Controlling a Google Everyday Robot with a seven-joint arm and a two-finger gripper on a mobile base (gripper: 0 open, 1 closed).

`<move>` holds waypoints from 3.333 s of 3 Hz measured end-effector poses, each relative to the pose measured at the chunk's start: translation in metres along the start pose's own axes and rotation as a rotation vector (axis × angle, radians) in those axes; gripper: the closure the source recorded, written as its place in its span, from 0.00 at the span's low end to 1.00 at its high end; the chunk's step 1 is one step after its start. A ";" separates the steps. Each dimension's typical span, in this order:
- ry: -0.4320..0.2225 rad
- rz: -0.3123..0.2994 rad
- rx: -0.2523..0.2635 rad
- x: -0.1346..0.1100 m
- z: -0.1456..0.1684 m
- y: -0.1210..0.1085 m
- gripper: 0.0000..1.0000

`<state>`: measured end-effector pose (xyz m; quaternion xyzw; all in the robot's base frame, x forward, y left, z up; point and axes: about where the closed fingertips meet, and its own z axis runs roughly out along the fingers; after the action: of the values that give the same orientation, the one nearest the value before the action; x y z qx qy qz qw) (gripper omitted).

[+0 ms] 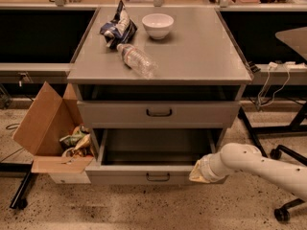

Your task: Close middle drawer

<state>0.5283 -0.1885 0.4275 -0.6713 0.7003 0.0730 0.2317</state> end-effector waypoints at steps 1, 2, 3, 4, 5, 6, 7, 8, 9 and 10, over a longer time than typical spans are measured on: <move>0.021 -0.034 0.035 0.002 0.000 -0.010 0.96; 0.039 -0.041 0.048 0.002 0.003 -0.014 1.00; 0.048 -0.016 0.073 0.001 0.013 -0.029 1.00; 0.048 -0.011 0.078 0.000 0.014 -0.031 1.00; 0.048 -0.011 0.078 0.000 0.014 -0.031 0.81; 0.048 -0.010 0.078 0.001 0.014 -0.031 0.58; 0.044 0.002 0.093 0.006 0.018 -0.036 0.35; 0.034 0.011 0.089 0.011 0.023 -0.037 0.11; 0.034 0.011 0.089 0.012 0.022 -0.033 0.00; 0.034 0.011 0.089 0.012 0.021 -0.030 0.00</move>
Offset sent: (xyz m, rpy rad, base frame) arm 0.0661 0.0131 -0.0064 -0.1163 -0.1145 -0.0943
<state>0.5625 -0.1936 0.4101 -0.6577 0.7102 0.0315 0.2491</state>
